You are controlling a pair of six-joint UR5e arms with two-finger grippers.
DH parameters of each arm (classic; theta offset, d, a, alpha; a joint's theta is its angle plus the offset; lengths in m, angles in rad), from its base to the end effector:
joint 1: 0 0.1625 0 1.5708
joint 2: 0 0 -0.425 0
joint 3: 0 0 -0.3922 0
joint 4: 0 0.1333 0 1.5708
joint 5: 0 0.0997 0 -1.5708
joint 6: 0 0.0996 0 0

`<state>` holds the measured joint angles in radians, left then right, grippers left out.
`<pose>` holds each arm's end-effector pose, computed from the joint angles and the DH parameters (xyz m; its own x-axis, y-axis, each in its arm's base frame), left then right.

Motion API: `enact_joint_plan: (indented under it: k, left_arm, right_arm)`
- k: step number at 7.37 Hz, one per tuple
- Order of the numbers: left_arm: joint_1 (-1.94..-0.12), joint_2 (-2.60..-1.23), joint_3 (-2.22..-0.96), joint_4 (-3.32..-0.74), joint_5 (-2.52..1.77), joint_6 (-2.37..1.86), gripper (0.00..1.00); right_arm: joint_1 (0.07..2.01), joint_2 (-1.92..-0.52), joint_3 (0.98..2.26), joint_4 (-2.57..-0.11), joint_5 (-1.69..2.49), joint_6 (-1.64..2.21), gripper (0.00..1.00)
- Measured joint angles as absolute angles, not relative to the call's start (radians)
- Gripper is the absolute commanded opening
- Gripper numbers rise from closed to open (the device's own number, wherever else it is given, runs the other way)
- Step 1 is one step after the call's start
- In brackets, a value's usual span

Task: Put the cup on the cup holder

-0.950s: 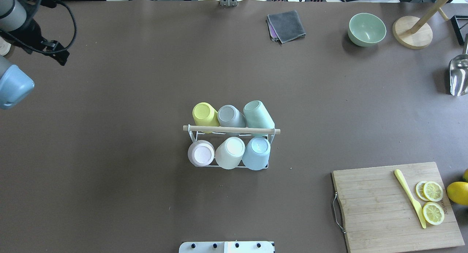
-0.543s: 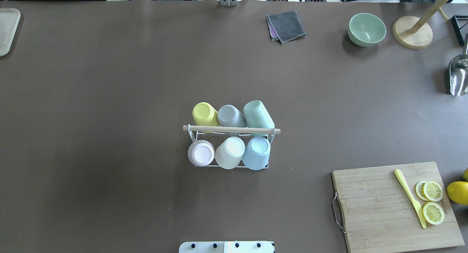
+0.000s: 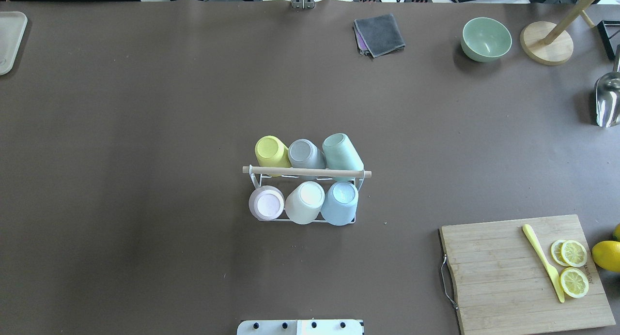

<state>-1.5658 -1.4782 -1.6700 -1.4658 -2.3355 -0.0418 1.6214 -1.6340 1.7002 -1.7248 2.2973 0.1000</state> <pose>-0.0621 -0.4454 0.6644 0.7215 -0.1059 -0.6843 0.0252 0.9916 -0.1269 0.0902 -0.4533 0.6436 0.7349 0.1948 0.6496 -0.1244 0.9803 -0.1533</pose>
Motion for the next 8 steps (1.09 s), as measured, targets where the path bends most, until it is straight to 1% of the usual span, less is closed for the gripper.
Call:
enact_joint_plan:
  k: [2, 6, 8]
  left_arm:
    - [-1.619, -1.476, -1.668, -1.472, -2.329, -0.043, 0.99]
    - [-1.630, -1.494, -1.679, -1.480, -2.314, -0.053, 0.99]
    - [-1.628, -1.489, -1.670, -1.536, -2.314, -0.054, 0.99]
  right_arm:
    - [1.621, -1.635, 1.701, -1.726, 2.296, 0.100, 1.00]
    - [1.621, -1.635, 1.698, -1.724, 2.297, 0.100, 1.00]
    - [1.621, -1.635, 1.696, -1.724, 2.297, 0.100, 1.00]
